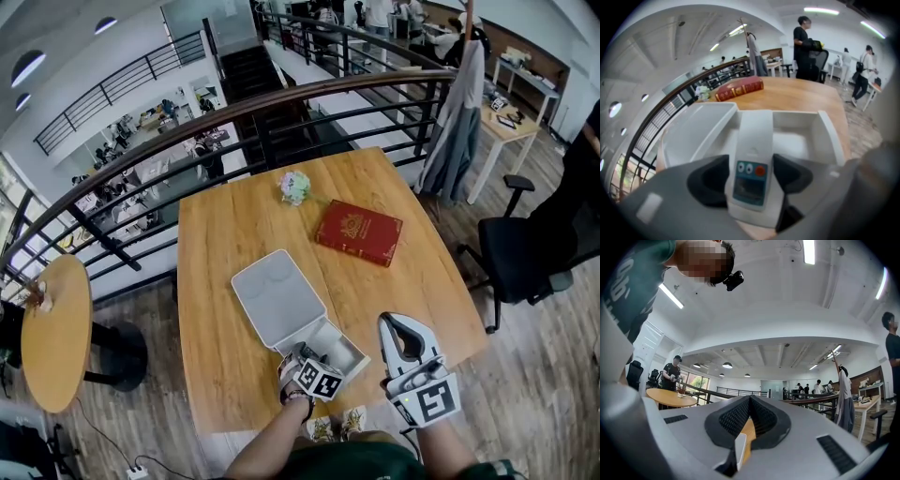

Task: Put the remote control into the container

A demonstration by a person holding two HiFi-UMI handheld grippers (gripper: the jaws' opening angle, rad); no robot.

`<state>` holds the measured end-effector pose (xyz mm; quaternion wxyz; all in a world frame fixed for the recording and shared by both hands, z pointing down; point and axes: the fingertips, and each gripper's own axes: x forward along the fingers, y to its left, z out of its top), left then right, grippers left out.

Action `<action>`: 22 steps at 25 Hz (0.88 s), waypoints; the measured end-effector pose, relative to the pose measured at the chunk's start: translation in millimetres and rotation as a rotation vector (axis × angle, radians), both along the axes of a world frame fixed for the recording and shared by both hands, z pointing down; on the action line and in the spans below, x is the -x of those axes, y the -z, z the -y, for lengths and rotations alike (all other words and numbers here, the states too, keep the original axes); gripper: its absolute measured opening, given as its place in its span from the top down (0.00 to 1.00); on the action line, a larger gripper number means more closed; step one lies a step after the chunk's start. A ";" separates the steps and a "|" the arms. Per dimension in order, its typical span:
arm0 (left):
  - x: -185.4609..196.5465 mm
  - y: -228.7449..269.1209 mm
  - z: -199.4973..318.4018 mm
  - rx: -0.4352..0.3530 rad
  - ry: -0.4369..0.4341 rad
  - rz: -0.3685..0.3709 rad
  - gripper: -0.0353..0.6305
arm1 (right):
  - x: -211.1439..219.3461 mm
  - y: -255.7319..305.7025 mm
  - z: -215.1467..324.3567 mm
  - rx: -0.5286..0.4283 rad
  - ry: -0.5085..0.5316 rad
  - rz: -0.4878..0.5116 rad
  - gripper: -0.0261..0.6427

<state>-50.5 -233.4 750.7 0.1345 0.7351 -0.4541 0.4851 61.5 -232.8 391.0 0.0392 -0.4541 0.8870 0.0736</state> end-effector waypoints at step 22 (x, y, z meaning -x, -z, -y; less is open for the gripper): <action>-12.1 10.6 -13.7 0.010 -0.057 -0.079 0.62 | 11.4 -0.4 -5.8 -0.001 0.015 0.006 0.93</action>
